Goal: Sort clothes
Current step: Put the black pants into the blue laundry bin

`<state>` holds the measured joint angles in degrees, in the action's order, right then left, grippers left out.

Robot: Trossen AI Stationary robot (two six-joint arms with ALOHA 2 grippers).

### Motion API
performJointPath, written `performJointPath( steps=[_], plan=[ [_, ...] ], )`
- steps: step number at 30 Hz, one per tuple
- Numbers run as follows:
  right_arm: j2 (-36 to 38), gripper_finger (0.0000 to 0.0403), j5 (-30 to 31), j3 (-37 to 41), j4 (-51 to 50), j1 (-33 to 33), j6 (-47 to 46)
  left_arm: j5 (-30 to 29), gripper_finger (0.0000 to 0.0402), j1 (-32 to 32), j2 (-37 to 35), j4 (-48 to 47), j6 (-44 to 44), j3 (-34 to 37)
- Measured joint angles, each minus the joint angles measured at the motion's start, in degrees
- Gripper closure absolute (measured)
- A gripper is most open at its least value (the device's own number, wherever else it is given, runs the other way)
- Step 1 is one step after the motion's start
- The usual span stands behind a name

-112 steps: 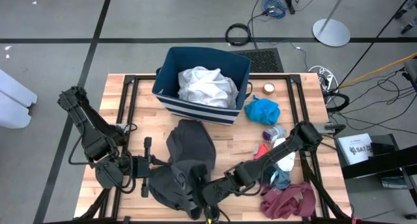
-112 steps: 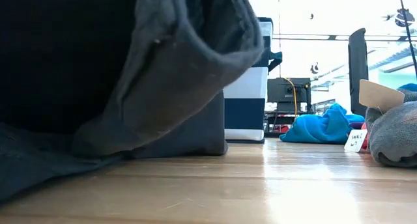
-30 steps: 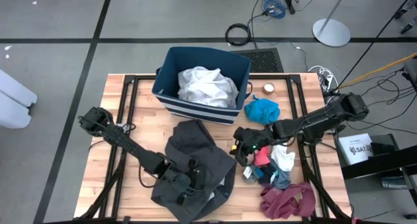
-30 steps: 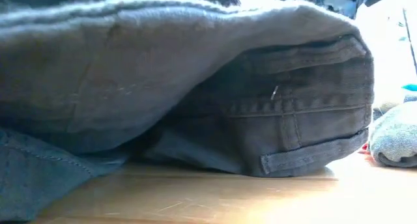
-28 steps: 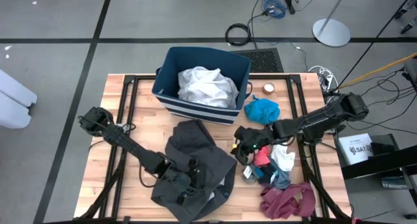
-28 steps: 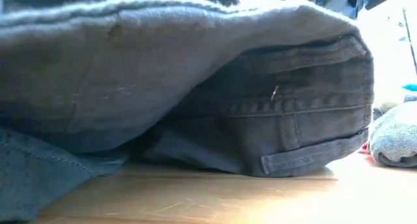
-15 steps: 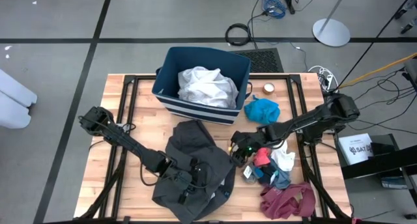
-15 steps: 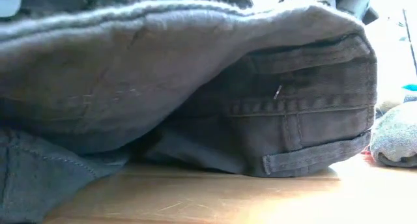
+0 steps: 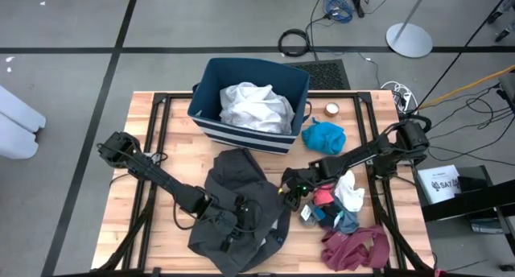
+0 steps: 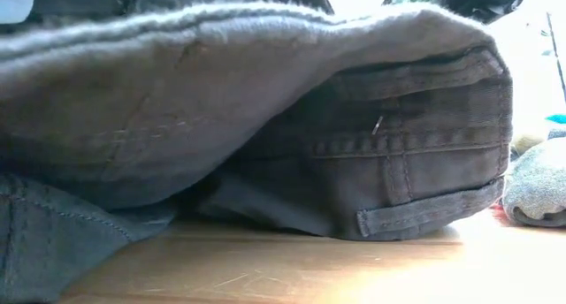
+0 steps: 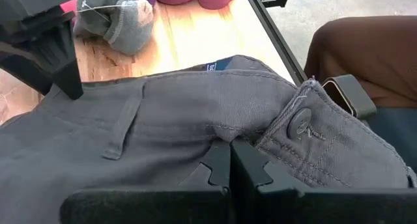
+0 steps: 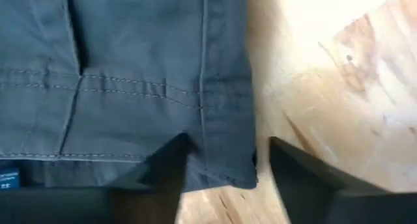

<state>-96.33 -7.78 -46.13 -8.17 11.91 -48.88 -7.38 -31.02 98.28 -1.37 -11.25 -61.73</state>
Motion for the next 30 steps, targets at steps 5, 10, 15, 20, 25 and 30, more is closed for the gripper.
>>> performJointPath(
  steps=[5, 10, 15, 20, 25, 30],
  plan=[
    [0.8, 0.0365, -0.1, -0.2, 0.3, 0.0, 1.8, 0.1, 0.0402, 0.6, 0.6, 1.6, -0.3, 0.0],
    [3.1, 0.0391, -2.0, -3.0, 0.4, 0.2, 2.0, -0.1, 0.0396, 1.3, 1.8, 2.7, -0.2, 0.0],
    [7.6, 0.0397, -2.4, -8.3, 0.0, 0.8, 4.5, -0.4, 0.0357, 1.8, 1.6, 2.4, 3.6, 0.0],
    [13.4, 0.0399, 2.4, -14.6, -1.4, 2.9, 10.0, -0.5, 0.0304, 1.2, 0.3, 1.8, 5.8, 0.0],
    [18.7, 0.0401, 11.7, -20.7, -2.2, 6.3, 16.1, -0.6, 0.0261, 1.0, -3.9, 1.2, 4.2, -0.1],
    [22.5, 0.0402, 22.7, -25.8, -2.2, 9.0, 21.2, -1.0, 0.0250, -0.7, -10.6, 1.2, 4.6, -0.1]
  ],
)
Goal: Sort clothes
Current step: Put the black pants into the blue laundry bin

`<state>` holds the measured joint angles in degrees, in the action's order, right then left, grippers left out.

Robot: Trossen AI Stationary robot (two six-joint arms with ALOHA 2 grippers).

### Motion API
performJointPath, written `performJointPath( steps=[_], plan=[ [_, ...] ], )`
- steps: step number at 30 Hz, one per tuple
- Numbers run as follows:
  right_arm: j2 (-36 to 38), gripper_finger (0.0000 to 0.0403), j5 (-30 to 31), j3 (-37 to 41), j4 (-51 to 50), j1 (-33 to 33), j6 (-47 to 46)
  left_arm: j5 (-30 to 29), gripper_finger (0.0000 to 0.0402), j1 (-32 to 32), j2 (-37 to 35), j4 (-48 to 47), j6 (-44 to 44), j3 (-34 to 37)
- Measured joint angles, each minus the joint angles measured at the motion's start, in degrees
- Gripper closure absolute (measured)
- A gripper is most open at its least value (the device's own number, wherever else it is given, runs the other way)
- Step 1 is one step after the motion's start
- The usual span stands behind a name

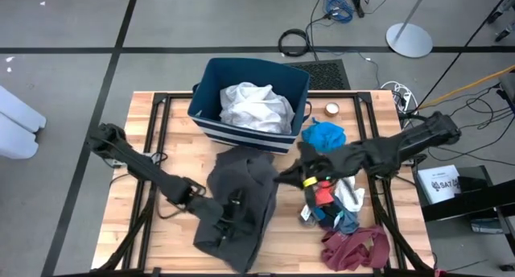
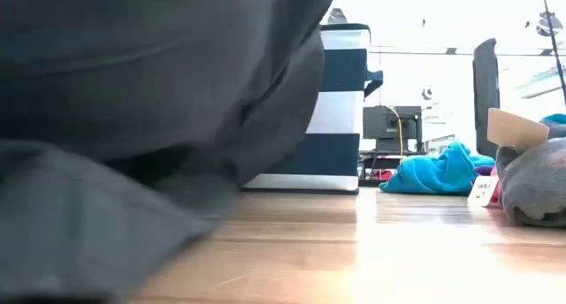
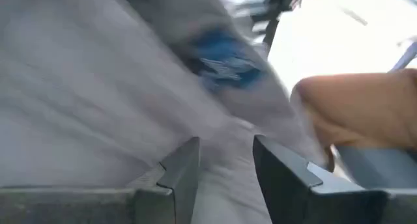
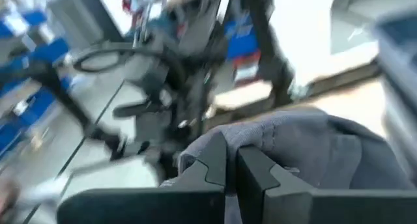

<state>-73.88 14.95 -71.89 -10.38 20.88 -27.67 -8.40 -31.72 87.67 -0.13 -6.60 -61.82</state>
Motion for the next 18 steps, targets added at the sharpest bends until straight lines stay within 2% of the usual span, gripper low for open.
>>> performJointPath(
  steps=[4, 8, 13, 18],
  plan=[
    [1.7, 0.0402, 7.8, -2.8, -0.2, 0.7, 1.8, -4.5, 0.0249, -2.9, -5.5, -1.1, 2.5, 0.0],
    [2.0, 0.0402, 14.1, -3.6, -1.8, 0.3, 1.8, -13.0, 0.0249, -6.6, -7.1, -2.3, 2.5, 0.0],
    [1.7, 0.0402, 21.4, -3.7, -1.7, -1.7, -0.8, -24.8, 0.0249, -10.5, -1.4, -0.2, 0.6, 0.0],
    [0.8, 0.0403, 26.0, -3.7, -0.2, -4.5, -1.7, -38.2, 0.0249, -11.4, 9.1, 9.7, -0.5, 0.0]
  ],
)
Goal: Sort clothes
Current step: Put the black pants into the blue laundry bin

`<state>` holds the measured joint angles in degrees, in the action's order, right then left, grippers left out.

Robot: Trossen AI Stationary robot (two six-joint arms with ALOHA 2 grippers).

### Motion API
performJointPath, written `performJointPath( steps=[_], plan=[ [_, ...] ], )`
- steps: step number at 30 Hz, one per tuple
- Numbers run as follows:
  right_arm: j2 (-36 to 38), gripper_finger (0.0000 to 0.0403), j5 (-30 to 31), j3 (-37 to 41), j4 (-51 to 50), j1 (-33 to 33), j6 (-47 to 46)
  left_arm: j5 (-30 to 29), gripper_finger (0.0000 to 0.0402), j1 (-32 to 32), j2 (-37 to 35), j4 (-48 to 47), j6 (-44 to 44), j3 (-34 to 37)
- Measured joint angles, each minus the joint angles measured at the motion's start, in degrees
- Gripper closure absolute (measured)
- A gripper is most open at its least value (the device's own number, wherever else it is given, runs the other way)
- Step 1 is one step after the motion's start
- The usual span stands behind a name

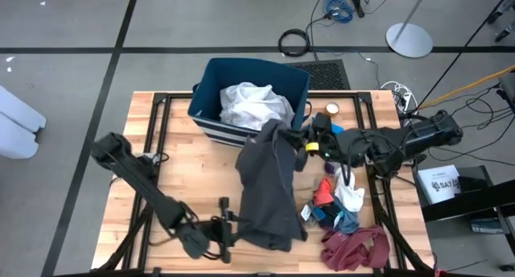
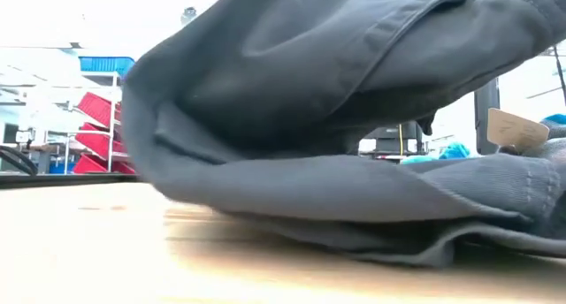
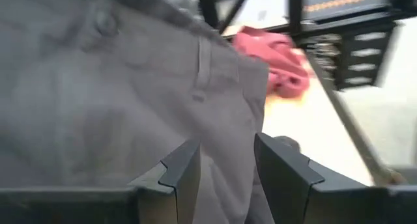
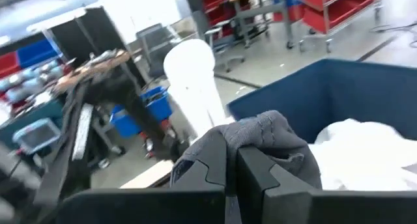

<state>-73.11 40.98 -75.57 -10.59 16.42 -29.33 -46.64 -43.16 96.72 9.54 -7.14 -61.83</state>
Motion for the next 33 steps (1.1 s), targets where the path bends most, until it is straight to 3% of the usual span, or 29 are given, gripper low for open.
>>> performJointPath(
  steps=[4, 8, 16, 25, 33],
  plan=[
    [-0.9, 0.0403, -0.1, 0.0, 2.4, -2.0, 0.0, -4.2, 0.0249, 0.2, 6.6, 9.6, 2.0, -0.2],
    [-0.9, 0.0403, -0.6, 0.0, 2.8, -3.9, 0.1, -8.7, 0.0249, 0.9, 10.5, 10.4, 2.4, -3.3],
    [-0.9, 0.0403, -0.8, 0.0, 2.7, -5.6, 0.0, -6.1, 0.0249, 2.7, 16.2, 9.7, 17.4, -16.1],
    [-0.8, 0.0402, -3.4, 0.0, 2.7, -5.9, 0.2, 3.5, 0.0249, 5.4, 20.0, -8.6, 41.8, -28.3],
    [-0.8, 0.0402, -5.6, 0.0, 2.3, -6.3, 0.2, 16.0, 0.0249, 9.3, 20.0, -29.2, 39.5, -39.8]
  ],
)
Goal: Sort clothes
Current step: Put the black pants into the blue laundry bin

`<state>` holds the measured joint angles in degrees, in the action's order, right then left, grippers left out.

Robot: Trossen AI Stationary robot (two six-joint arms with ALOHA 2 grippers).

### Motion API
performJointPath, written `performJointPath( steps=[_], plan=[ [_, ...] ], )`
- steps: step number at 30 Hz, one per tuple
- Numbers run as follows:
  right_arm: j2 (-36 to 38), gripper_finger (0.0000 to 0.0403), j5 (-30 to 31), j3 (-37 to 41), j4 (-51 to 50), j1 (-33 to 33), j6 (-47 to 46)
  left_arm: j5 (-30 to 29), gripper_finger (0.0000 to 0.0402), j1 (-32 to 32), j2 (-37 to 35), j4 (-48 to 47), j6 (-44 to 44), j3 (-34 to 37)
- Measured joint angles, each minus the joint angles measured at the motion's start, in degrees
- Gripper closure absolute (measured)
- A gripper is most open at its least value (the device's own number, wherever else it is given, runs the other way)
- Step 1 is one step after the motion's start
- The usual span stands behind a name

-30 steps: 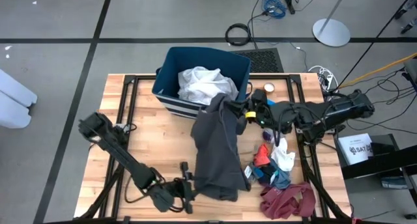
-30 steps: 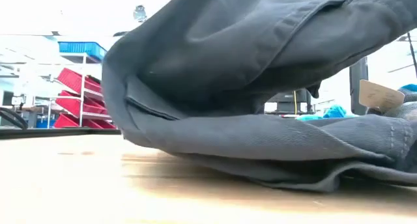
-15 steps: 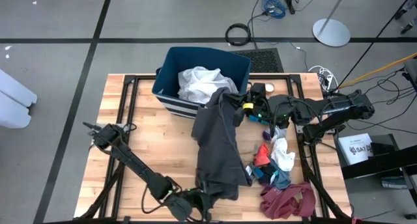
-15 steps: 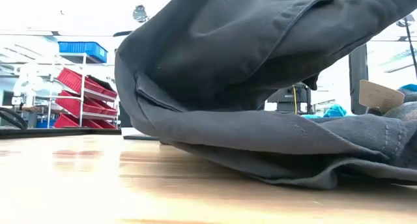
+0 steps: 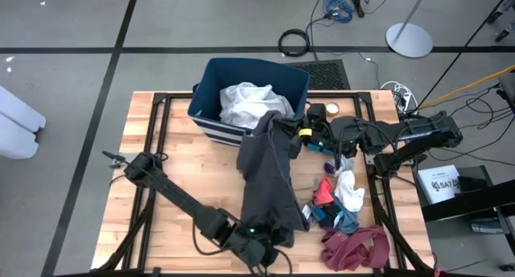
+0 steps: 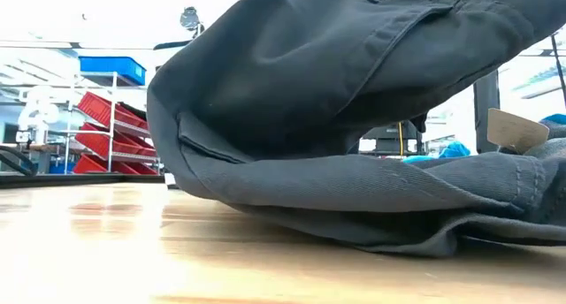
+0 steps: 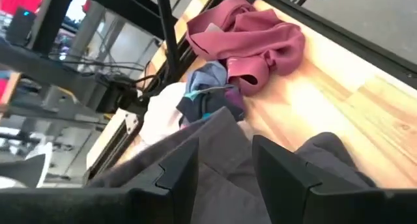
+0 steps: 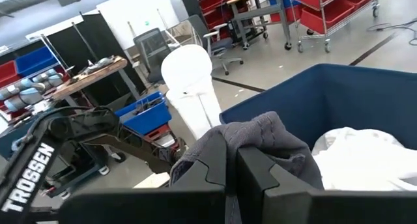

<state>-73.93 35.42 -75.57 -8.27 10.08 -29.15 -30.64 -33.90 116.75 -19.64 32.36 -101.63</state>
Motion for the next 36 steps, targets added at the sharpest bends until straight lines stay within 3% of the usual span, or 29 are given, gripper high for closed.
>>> performJointPath(
  steps=[6, 10, 12, 16, 22, 29, 36],
  plan=[
    [0.0, 0.0402, -2.6, 0.0, -0.1, -0.5, -0.2, -1.9, 0.0249, 1.5, 0.0, -2.5, 16.4, -1.8],
    [0.0, 0.0402, -2.8, 0.0, -0.6, -0.6, 0.2, -2.4, 0.0249, 3.4, 0.0, -2.4, 17.3, -1.9],
    [0.0, 0.0402, -2.8, 0.0, -0.8, -0.6, 0.2, -3.3, 0.0249, 4.2, 0.0, -1.1, 12.3, -1.9],
    [0.0, 0.0402, -2.8, 0.0, -0.8, -0.8, 0.3, -5.7, 0.0249, 4.8, 0.0, 6.0, -8.2, -0.5],
    [0.1, 0.0402, -2.8, 0.0, -1.1, -0.8, 1.3, -14.4, 0.0262, -0.1, 0.0, 11.1, -13.3, 5.2],
    [0.2, 0.0402, -2.8, 0.0, -2.1, -0.9, 1.3, -20.8, 0.0269, -3.3, -0.2, 8.2, -35.6, 14.6],
    [0.2, 0.0402, -2.8, 0.0, -2.1, -1.1, 1.3, -23.0, 0.0269, -2.8, 1.2, 8.5, -37.2, 17.0]
  ],
)
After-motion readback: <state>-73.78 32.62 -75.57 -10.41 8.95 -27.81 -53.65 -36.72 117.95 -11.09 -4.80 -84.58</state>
